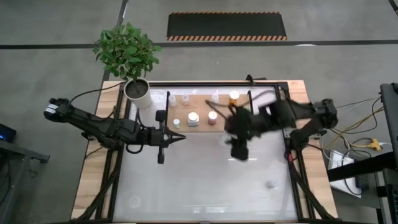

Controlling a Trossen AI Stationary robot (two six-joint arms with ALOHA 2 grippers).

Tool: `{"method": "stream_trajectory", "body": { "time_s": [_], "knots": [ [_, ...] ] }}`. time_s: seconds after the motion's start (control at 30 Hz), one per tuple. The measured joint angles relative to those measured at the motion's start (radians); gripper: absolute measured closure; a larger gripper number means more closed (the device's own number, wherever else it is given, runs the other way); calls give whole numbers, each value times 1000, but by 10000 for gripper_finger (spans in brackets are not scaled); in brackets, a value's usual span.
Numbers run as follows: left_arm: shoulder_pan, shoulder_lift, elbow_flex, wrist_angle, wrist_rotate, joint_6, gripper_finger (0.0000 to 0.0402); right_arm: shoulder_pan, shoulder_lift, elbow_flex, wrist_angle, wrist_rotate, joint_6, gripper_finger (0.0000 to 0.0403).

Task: Pick and place medicine bottles onto shelf by color
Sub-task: Put the transparent pill bottle on the shelf

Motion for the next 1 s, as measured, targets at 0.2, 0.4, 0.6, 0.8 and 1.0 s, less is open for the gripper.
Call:
{"method": "stream_trajectory", "body": {
  "time_s": [0.2, 0.4, 0.6, 0.8, 1.0],
  "knots": [
    [5, -41, -51, 44, -45, 6, 402, -183, 97, 162, -38, -59, -211, 264],
    [6, -57, -65, 42, -92, 27, 402, -325, 221, 333, -82, -58, -350, 264],
    [6, -85, -84, 43, -101, 49, 402, -439, 292, 377, -51, -67, -459, 264],
    [6, -117, -112, 43, -141, 57, 402, -520, 359, 376, -30, -67, -565, 264],
    [6, -135, -124, 43, -146, 59, 402, -565, 427, 379, 5, -77, -625, 264]
  ]
}}
